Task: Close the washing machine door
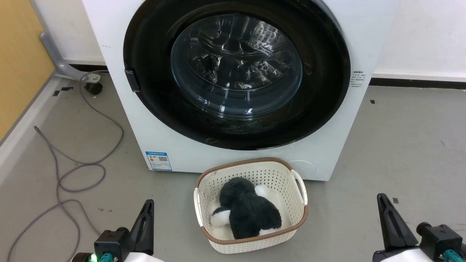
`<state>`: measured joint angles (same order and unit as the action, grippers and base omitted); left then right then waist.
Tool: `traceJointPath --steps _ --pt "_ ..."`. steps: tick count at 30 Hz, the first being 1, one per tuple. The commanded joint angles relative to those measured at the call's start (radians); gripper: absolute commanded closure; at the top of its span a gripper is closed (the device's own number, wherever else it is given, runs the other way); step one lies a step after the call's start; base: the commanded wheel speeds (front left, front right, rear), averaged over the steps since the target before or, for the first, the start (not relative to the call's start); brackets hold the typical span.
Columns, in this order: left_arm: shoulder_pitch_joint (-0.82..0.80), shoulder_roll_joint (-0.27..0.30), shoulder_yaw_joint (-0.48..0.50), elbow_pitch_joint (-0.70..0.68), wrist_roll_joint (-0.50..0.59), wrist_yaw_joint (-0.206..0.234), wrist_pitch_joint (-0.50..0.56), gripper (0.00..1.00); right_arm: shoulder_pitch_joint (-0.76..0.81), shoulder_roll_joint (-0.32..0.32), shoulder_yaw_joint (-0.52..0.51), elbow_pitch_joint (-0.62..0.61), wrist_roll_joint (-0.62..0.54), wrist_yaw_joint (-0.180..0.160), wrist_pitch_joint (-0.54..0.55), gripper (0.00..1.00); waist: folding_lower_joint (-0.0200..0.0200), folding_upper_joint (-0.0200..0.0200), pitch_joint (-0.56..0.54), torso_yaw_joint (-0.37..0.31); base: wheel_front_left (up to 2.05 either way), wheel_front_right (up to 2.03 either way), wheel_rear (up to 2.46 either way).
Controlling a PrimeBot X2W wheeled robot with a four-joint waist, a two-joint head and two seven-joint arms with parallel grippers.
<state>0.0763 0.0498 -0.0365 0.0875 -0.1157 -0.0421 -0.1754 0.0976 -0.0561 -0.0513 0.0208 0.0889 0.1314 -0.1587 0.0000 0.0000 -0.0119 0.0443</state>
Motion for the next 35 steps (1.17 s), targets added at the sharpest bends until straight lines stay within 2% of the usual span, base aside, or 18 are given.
traceJointPath --steps 1,35 --pt "-0.018 0.0 0.003 -0.008 0.009 0.008 0.004 1.0 -0.016 0.002 0.003 -0.006 -0.006 0.0 0.008 1.0 0.0 0.0 0.0 -0.001 0.0 0.0 0.0" --pt "-0.041 0.0 0.017 -0.04 0.052 0.022 0.074 1.0 -0.049 0.004 0.023 -0.012 -0.04 0.0 0.069 1.0 0.0 0.0 0.005 -0.018 0.0 0.0 0.0"
